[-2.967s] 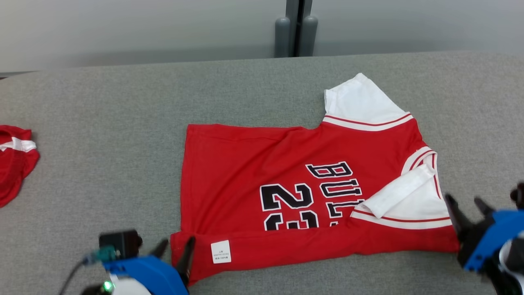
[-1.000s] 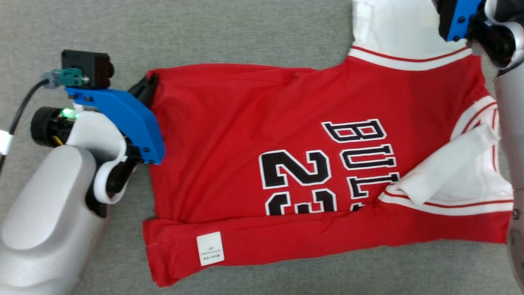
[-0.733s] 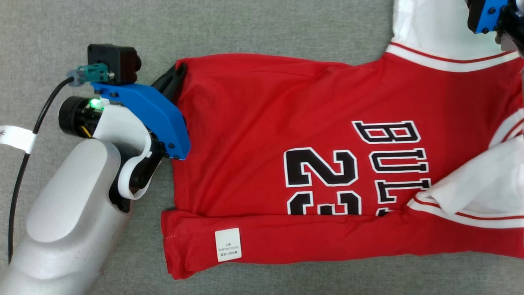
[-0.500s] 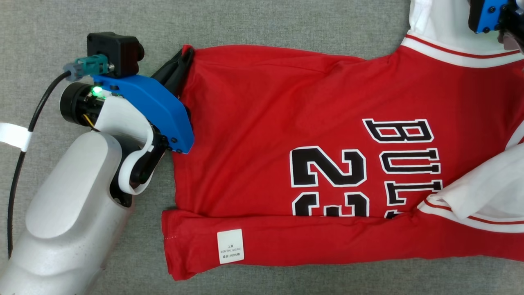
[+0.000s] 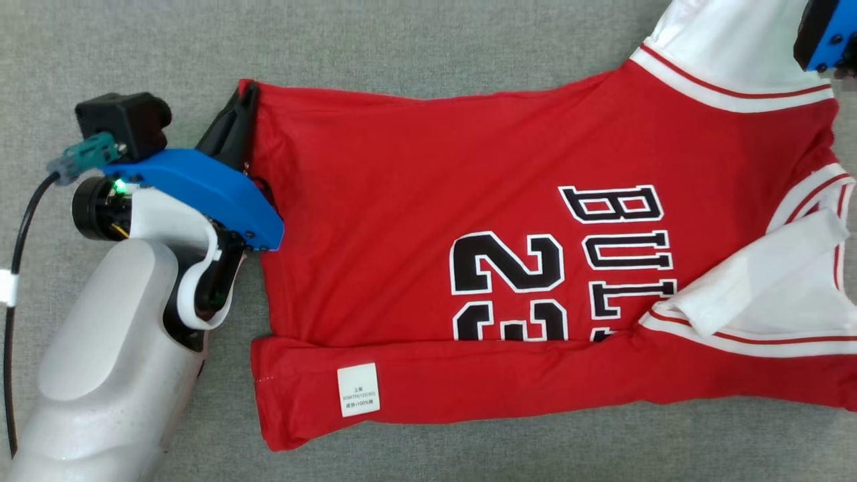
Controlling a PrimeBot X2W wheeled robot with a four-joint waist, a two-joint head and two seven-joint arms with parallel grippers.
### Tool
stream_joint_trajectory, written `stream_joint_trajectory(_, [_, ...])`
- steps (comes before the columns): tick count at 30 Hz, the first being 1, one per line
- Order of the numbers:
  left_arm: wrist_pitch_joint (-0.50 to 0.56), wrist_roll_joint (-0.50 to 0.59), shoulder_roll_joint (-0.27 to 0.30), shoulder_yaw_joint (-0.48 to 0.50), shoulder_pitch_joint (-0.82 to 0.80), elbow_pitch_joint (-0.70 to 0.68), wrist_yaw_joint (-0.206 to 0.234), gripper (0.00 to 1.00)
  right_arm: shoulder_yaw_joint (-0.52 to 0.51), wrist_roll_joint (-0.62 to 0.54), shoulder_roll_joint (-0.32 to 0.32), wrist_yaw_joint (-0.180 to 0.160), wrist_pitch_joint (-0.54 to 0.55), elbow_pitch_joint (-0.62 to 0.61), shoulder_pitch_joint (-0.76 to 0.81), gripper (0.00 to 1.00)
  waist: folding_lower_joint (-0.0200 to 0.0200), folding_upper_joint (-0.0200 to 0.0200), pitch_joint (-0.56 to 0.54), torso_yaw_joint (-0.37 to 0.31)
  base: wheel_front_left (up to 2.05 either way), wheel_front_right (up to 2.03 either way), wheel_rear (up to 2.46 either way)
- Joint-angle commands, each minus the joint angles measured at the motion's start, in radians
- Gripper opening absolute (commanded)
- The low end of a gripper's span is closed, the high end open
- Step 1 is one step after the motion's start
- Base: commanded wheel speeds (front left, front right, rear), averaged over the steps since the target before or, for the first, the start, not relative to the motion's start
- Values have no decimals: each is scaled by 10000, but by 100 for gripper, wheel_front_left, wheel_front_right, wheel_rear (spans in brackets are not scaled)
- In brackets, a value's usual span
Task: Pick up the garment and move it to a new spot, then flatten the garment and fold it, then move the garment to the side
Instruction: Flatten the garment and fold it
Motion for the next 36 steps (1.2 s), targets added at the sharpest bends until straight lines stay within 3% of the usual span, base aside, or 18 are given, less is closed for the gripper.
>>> stream_joint_trajectory(1, [-210,-43,28,153,68,34,-31,0,-30,103,-69,3,-134,-77,205,0,-2,0,-171,-115,0,0,0])
stream_joint_trajectory(7, [-946,-307,20,242,654,139,-589,0,176,736,-161,3,-575,-493,1007,0,-2,0,-843,-283,0,0,0])
stream_joint_trajectory(12, [-1419,-476,-29,205,1349,150,-849,0,666,1473,-439,3,-316,-1306,2219,0,-2,0,-1534,-327,0,0,0])
stream_joint_trajectory(17, [-1740,-500,130,96,2279,-116,-970,0,713,2174,-922,4,332,-2591,3767,0,-2,0,-2143,-357,0,0,0])
stream_joint_trajectory(22, [-1997,-441,306,-64,3140,-519,-1135,0,22,2635,-1115,4,766,-4304,5578,0,-2,0,-2571,-376,0,0,0])
stream_joint_trajectory(27, [-2128,-379,388,-262,3775,-733,-1090,0,-1078,2600,-776,4,1474,-5892,7539,0,-2,0,-2867,-399,0,0,0])
stream_joint_trajectory(36, [-1993,-782,371,-165,4774,-1134,-626,0,-2351,2140,650,4,2420,-8066,9946,0,-2,0,-3032,-578,0,0,0])
